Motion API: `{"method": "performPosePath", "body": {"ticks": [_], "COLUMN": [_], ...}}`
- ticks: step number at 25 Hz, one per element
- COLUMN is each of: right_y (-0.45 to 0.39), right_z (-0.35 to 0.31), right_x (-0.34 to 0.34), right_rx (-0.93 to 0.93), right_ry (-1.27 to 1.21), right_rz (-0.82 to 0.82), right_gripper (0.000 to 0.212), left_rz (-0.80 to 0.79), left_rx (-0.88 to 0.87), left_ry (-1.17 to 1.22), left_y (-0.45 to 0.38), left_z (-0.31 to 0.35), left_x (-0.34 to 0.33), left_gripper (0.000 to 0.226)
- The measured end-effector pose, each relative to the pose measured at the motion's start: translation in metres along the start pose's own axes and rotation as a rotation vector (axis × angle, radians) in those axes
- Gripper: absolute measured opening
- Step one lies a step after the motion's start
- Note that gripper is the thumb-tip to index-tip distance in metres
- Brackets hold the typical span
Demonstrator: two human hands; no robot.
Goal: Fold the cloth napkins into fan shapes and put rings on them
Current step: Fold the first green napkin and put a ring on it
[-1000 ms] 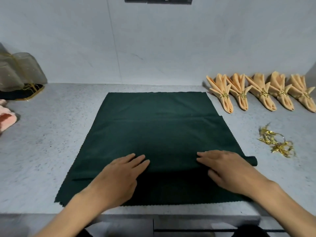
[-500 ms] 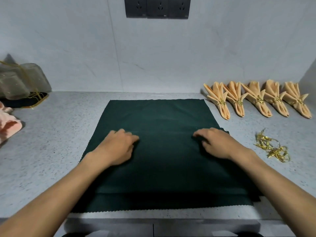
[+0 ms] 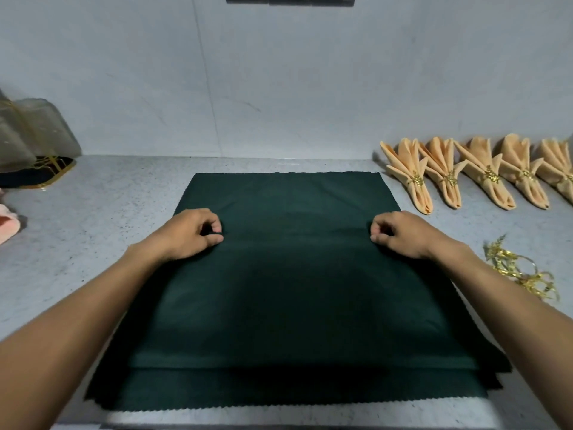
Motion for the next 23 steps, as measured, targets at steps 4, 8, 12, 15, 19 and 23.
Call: {"method": "performPosePath", "body": {"ticks": [4,8,12,15,19,23], "right_y": [-0.003,-0.005,-0.007,-0.008,-0.01,-0.007], "right_z": [0.004,0.002,-0.003,-0.003,-0.002,-0.005], "right_x": [-0.006,-0.011,-0.011,-0.012,-0.013,-0.018], "right_rx": [0.017,0.02,0.016,0.01,0.002,-0.029], "right_ry": [0.003,0.039,0.098,0.115,0.123,0.159], "right_rz": [0.078,0.15,0.174,0.187,0.225,0.25], "right_gripper": [0.01,0.008,0.009,0.01,0.01,0.011], "left_rz": [0.11,0.194,0.228,0.265,0.249,0.159], "left_rx": [0.028,0.079,0.079,0.093,0.099,-0.016], "left_ry": [0.048,0.042,0.076,0.073,-0.111,-0.349], "left_y": [0.005,0.007,0.008,0.009,0.011,0.048], "left_z": [-0.003,-0.002,-0.002,-0.002,0.008,0.079], "left_x": [-0.005,-0.009,-0.012,-0.016,-0.011,-0.019], "left_gripper": [0.01,0.006,0.005,0.005,0.011,0.04]}}
Point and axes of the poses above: each hand's wrist, its own y-axis away from the middle knuckle, its own x-axis out of the back of the hand, z = x × y, the point moved 2 cm from there along -y, towards the middle knuckle, and after that the axes turned 7 degrees about z, right-handed, at the moved point
